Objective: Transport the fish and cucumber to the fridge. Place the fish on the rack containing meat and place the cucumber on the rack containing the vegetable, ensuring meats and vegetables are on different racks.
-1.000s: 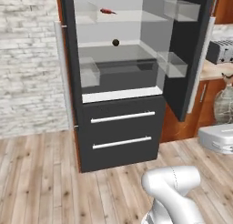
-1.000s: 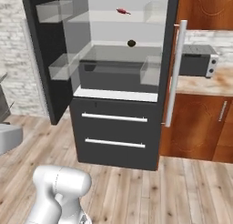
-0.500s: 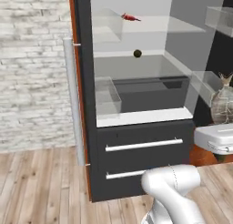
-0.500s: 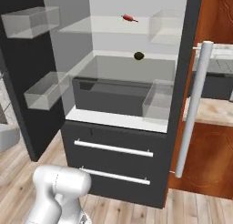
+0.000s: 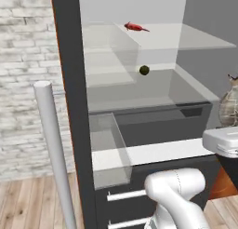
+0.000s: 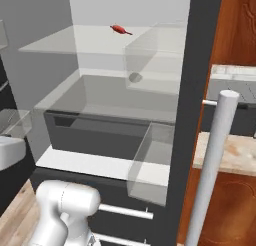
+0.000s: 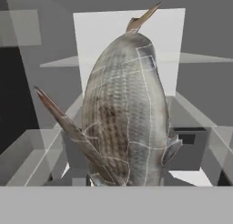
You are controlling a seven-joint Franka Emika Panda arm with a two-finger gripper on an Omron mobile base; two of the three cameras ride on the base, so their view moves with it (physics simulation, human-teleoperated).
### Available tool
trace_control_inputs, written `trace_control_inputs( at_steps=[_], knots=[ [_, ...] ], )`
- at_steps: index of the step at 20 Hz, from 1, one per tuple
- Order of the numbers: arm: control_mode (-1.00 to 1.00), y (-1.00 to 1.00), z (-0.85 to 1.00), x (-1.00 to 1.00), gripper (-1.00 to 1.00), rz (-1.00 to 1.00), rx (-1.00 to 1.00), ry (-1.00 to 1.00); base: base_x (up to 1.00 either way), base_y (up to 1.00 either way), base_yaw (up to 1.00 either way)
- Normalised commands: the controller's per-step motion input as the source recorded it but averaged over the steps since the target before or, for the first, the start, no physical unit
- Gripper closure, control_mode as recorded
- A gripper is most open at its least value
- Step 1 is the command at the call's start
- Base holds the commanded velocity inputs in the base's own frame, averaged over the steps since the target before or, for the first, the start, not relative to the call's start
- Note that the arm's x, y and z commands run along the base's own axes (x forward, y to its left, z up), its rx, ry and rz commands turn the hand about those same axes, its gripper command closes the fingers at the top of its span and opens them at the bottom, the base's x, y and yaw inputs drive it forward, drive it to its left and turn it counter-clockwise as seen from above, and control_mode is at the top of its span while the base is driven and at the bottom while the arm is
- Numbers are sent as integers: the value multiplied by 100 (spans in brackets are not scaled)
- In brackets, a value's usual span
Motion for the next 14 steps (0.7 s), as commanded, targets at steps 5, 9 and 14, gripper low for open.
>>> trace_control_inputs(
  at_steps=[5,9,14],
  knots=[
    [100,0,0,0,100,0,0,0,71,3,-29],
    [100,0,0,0,100,0,0,0,97,22,-25],
    [100,0,0,0,100,0,0,0,100,9,-10]
  ],
)
